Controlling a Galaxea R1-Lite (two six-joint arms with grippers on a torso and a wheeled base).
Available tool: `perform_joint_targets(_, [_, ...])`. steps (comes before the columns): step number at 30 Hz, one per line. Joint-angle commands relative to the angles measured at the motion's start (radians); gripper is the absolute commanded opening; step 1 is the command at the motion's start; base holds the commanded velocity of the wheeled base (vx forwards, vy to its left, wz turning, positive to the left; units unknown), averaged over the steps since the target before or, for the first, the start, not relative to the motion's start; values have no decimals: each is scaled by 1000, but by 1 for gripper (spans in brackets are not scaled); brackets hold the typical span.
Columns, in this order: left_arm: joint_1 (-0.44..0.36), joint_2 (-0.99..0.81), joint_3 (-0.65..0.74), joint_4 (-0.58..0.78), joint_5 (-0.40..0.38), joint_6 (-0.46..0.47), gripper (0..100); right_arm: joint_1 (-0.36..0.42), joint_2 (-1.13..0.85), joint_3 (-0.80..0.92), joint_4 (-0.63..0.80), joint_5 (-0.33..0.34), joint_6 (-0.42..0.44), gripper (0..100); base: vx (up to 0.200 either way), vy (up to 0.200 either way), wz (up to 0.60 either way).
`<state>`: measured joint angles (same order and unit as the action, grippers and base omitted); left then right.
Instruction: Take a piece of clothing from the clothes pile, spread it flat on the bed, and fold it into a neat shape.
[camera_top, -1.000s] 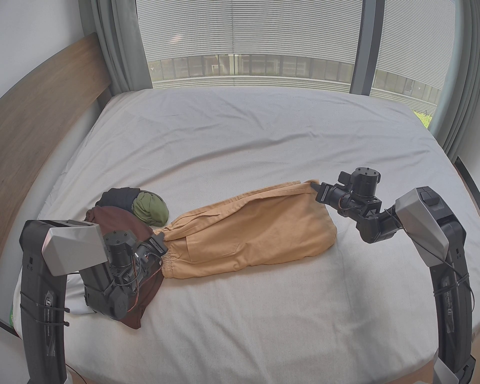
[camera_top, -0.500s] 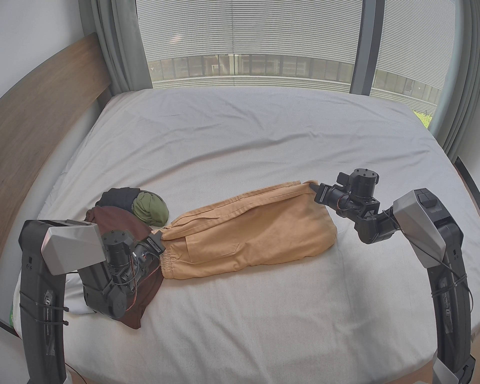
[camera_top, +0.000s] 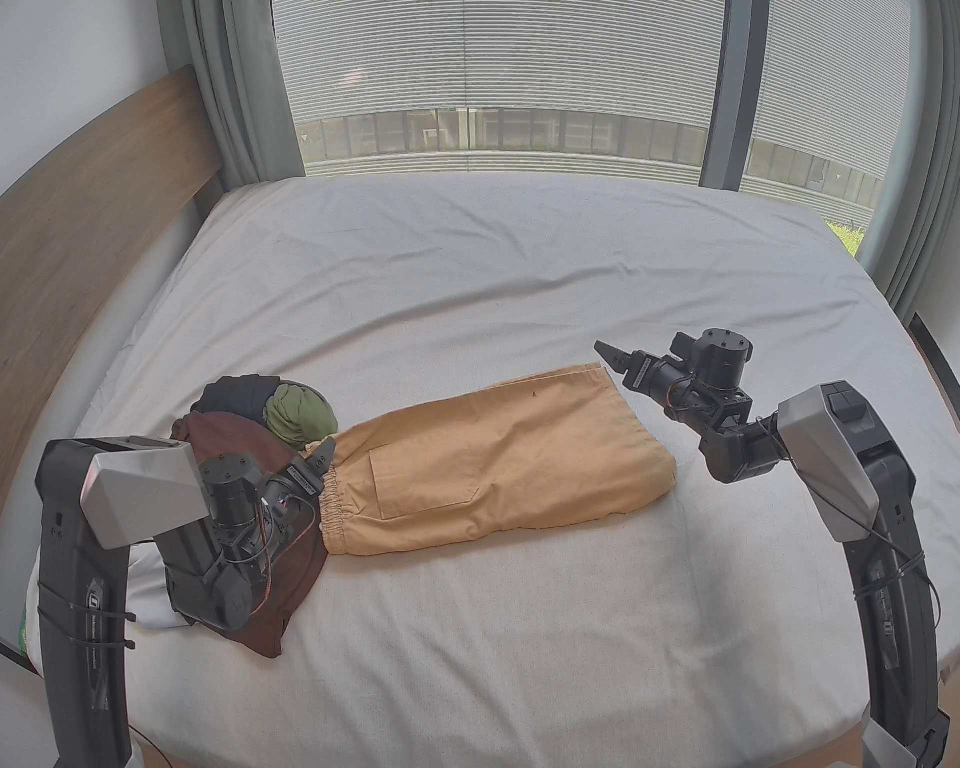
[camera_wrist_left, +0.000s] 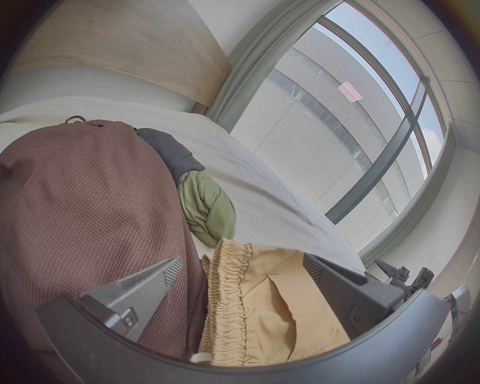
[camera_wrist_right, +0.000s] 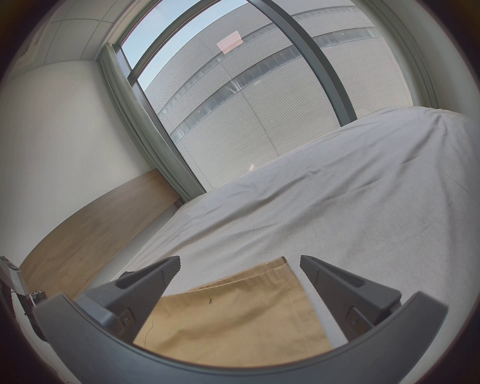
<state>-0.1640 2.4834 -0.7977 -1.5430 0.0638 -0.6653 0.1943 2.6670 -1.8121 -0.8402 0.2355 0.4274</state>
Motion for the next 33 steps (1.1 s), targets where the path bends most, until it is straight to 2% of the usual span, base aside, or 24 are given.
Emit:
perform_joint_targets(1, [1,-6,-3,0,2,0,100,4,8,0,-2,-2,1,100,0,0,0])
perform_joint_targets(10, [-12,-60,54,-2,-7,0,100,36,-114,214,-23,-5,2,100,0,0,0])
perform_joint_targets(18, [-75,-153,160,-5,-39,12,100,70,-303,556,-143,1,4,100,0,0,0])
perform_joint_targets(24, [-115,-167,192,-5,-47,67,100,93,-369,761,-226,4,10,100,0,0,0])
perform_joint_targets(31, [-120,-169,212,-5,-42,101,100,90,-358,858,-326,2,73,100,0,0,0])
perform_joint_targets(33, [-114,-169,218,-5,-42,150,100,83,-357,899,-339,4,83,100,0,0,0])
